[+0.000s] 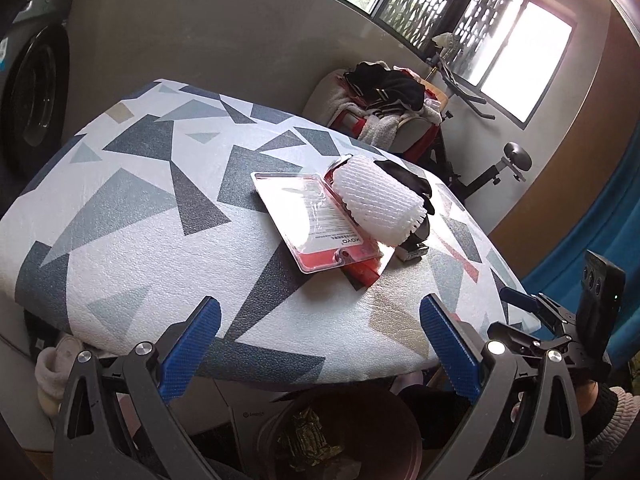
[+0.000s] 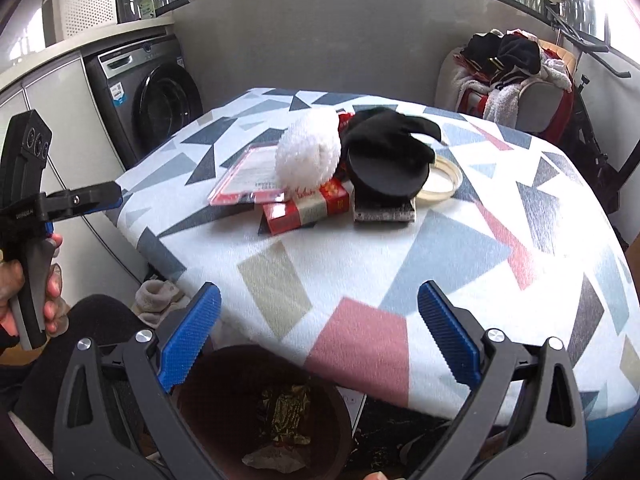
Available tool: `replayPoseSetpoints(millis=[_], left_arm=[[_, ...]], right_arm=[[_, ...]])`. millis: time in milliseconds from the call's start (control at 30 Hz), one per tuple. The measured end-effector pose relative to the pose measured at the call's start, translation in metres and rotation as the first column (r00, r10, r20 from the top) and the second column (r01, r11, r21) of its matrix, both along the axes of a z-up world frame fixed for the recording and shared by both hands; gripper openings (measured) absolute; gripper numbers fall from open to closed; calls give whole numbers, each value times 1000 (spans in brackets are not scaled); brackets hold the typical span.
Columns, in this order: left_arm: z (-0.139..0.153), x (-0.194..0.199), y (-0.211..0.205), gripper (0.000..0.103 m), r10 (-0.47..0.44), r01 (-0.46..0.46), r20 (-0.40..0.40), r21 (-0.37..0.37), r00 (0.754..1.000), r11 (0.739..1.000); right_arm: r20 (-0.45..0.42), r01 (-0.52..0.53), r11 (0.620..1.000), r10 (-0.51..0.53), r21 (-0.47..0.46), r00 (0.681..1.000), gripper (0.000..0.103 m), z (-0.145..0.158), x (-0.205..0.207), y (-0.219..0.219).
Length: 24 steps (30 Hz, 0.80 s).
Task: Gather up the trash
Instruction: 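Grasp the white foam net with the right gripper while the left grasps the red phone box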
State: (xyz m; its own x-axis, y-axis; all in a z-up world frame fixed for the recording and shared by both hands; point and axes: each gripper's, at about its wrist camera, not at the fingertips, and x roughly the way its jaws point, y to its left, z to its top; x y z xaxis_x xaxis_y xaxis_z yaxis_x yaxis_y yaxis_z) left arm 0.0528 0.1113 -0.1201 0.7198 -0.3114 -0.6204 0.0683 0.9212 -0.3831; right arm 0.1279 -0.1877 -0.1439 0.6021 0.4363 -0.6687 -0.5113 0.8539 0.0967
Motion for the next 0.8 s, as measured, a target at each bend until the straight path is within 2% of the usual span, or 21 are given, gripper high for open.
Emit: replayPoseSetpoints(millis=[67, 200, 300, 467, 500, 600, 633, 700, 800], left_arm=[[0, 9, 6, 97, 18, -18, -15, 14, 1000, 1000], [-6, 24, 20, 97, 54, -56, -64, -20, 996, 998], [-13, 32, 31, 97, 84, -90, -108, -58, 991, 994], [-20, 41, 39, 97, 120, -131, -148, -65, 982, 989], [-21, 43, 41, 97, 126, -139, -156, -73, 980, 988], [-24, 51, 43, 95, 127, -151, -180, -125, 975, 981], [-25, 53, 43, 88, 123, -151, -188, -144, 974, 978], [-30, 59, 41, 82, 106, -144, -208, -175, 972, 974], [-38, 72, 36, 77, 87, -141, -242, -216, 966, 966]], right_arm=[[45, -25, 1000, 26, -15, 999, 97, 10, 20, 14], [101, -103, 992, 110, -67, 989, 97, 20, 61, 47], [103, -146, 986, 154, -75, 983, 91, 21, 92, 72], [76, -144, 983, 153, -110, 985, 89, 14, 138, 110], [55, -146, 980, 155, -135, 986, 85, 9, 145, 116], [-8, -179, 951, 183, -252, 983, 51, -4, 150, 132], [2, -203, 951, 210, -235, 978, 42, 0, 145, 130], [44, -218, 962, 228, -167, 973, 38, 13, 131, 116], [88, -196, 979, 200, -56, 976, 37, 32, 112, 88]])
